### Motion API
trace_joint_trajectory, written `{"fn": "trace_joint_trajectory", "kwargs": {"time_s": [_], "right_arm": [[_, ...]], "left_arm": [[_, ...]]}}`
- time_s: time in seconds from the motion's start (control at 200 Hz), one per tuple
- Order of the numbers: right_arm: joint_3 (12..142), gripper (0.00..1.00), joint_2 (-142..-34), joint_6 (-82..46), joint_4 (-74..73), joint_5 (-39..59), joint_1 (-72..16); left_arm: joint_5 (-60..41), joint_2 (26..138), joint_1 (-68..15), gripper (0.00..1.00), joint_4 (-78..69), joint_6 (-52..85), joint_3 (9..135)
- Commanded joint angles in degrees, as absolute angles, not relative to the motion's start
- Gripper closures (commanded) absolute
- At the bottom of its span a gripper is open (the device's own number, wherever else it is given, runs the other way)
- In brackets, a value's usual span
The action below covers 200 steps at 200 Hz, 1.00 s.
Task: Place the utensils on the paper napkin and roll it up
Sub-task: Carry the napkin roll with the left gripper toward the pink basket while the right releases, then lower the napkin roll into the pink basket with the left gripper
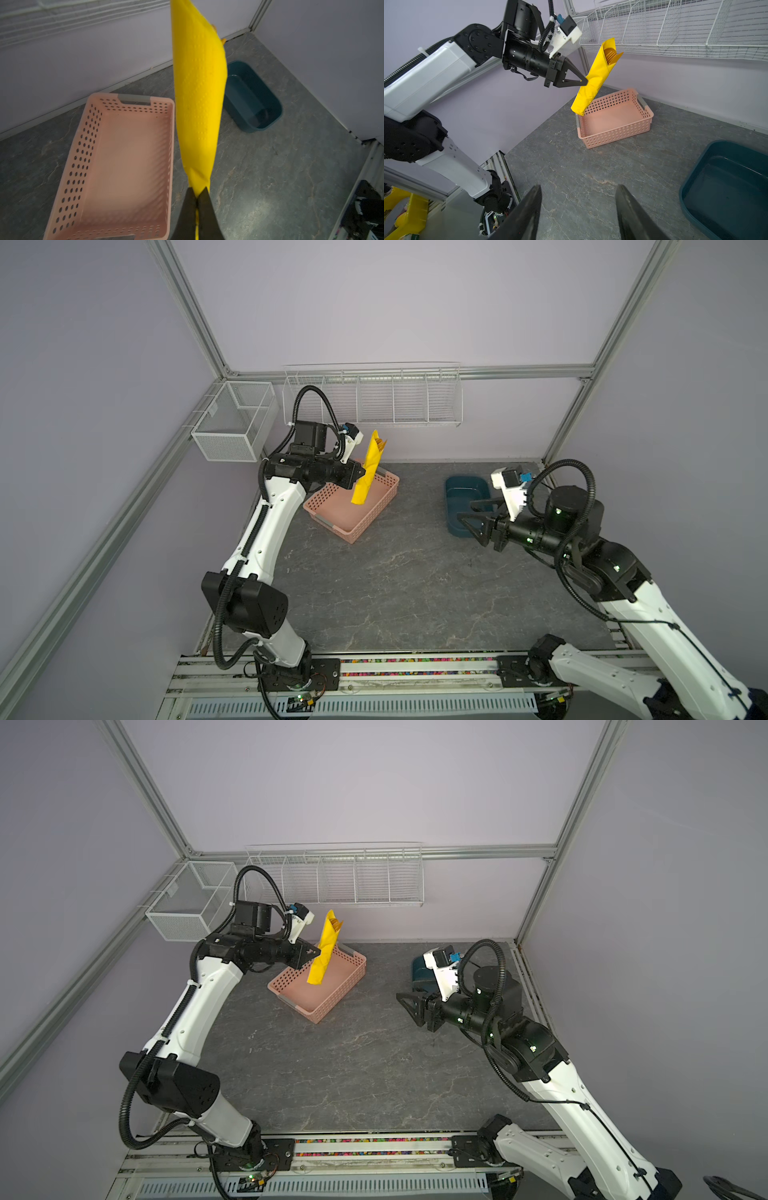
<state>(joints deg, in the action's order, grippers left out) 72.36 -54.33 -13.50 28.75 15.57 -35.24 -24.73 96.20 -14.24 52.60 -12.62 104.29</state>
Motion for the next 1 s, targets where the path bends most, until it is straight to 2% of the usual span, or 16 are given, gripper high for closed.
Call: {"fn": "trace_joint_trajectory", "kwargs": {"time_s": [0.0, 0.315, 0.505, 0.775, 0.995], "right_arm": [[71.3, 0.40, -54.1, -14.2, 28.6, 16.6, -34.7], [70.8, 0.41, -53.3, -14.9, 29.4, 16.7, -34.4], [70.5, 0.41, -52.6, -15.0, 29.9, 16.3, -34.4], [70.4, 0.41, -52.6, -15.6, 29.7, 17.1, -34.4], [69.8, 0.42, -51.7, -16.0, 29.6, 16.9, -34.4]], "left_arm": [[-18.6, 99.8, -12.3, 1.00, 56.7, -16.5, 105.5], [-20.3, 116.6, -9.8, 1.00, 64.9, -17.0, 117.6], [-31.1, 124.1, -7.8, 1.00, 67.9, -16.1, 120.7], [-29.4, 127.3, -7.5, 1.00, 68.1, -13.3, 117.9], [-34.9, 126.5, -7.5, 1.00, 63.4, -8.7, 111.5]]}}
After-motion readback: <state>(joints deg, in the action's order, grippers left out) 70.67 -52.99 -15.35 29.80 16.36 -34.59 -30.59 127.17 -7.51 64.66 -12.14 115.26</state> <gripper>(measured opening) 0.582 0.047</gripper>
